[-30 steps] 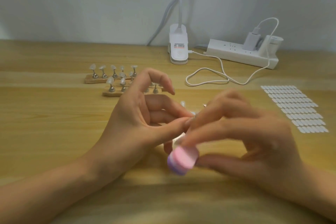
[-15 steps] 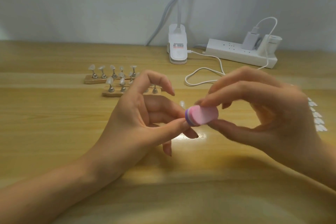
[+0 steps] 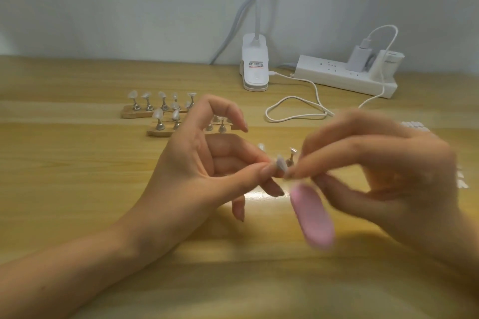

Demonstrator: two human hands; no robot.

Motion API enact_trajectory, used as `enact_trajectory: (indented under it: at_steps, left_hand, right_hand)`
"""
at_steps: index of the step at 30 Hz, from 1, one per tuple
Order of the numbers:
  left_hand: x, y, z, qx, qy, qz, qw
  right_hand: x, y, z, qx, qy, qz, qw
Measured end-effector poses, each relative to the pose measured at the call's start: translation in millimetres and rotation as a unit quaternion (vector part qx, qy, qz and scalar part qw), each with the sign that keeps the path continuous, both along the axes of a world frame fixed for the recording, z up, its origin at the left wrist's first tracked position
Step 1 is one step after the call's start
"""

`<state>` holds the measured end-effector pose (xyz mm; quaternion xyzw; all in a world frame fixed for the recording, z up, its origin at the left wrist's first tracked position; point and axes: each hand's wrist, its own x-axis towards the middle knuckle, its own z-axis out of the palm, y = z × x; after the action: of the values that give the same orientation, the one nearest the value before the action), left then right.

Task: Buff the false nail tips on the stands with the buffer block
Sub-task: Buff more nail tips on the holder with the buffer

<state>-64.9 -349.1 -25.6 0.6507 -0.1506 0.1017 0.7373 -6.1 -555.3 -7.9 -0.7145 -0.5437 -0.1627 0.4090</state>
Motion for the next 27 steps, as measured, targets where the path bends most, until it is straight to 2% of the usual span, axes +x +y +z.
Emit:
enact_trajectory:
  at_steps: [3, 5, 8, 10, 11, 12, 14, 16, 23, 27]
  left_hand:
    - [1.0, -0.7, -1.7, 0.004, 0.004, 0.002, 1.000]
    - [1.9, 0.2, -3.0, 0.007, 0.013, 0.022, 1.000]
    - [4.2, 2.7, -4.1, 0.036, 0.022, 0.049, 0.998]
    - [4.2, 4.2, -4.0, 0.062, 0.023, 0.056, 0.996]
    - [3.7, 4.8, -4.0, 0.061, 0.024, 0.054, 0.996]
    - [3.6, 5.7, -4.2, 0.055, 0.025, 0.049, 0.997]
    - [3.1, 6.7, -4.8, 0.046, 0.027, 0.038, 0.998]
    - [2.5, 6.1, -4.9, 0.043, 0.027, 0.029, 0.998]
    - [0.0, 5.0, -3.8, 0.052, 0.023, 0.031, 0.998]
    - [-1.3, 5.0, -3.2, 0.058, 0.021, 0.026, 0.998]
  right_hand:
    - [-5.7, 6.7, -9.6, -0.053, -0.033, 0.001, 0.998]
    - [-5.7, 6.9, -11.1, -0.048, -0.053, -0.024, 0.997]
    - [-0.9, -2.0, -3.9, -0.071, -0.011, -0.009, 0.997]
    - [0.6, -11.3, 5.8, -0.166, 0.065, 0.065, 0.982]
    - [-0.2, -16.1, 11.7, -0.223, 0.103, 0.110, 0.963]
    - [-1.4, -19.3, 16.5, -0.281, 0.113, 0.141, 0.943]
    - [-6.7, -20.4, 15.9, -0.365, 0.061, 0.149, 0.917]
    - [-14.2, -15.9, 5.5, -0.361, 0.032, 0.128, 0.923]
    - [10.5, -18.0, -2.0, -0.294, 0.155, 0.082, 0.940]
    - [23.8, -26.0, 0.5, -0.293, 0.140, 0.041, 0.945]
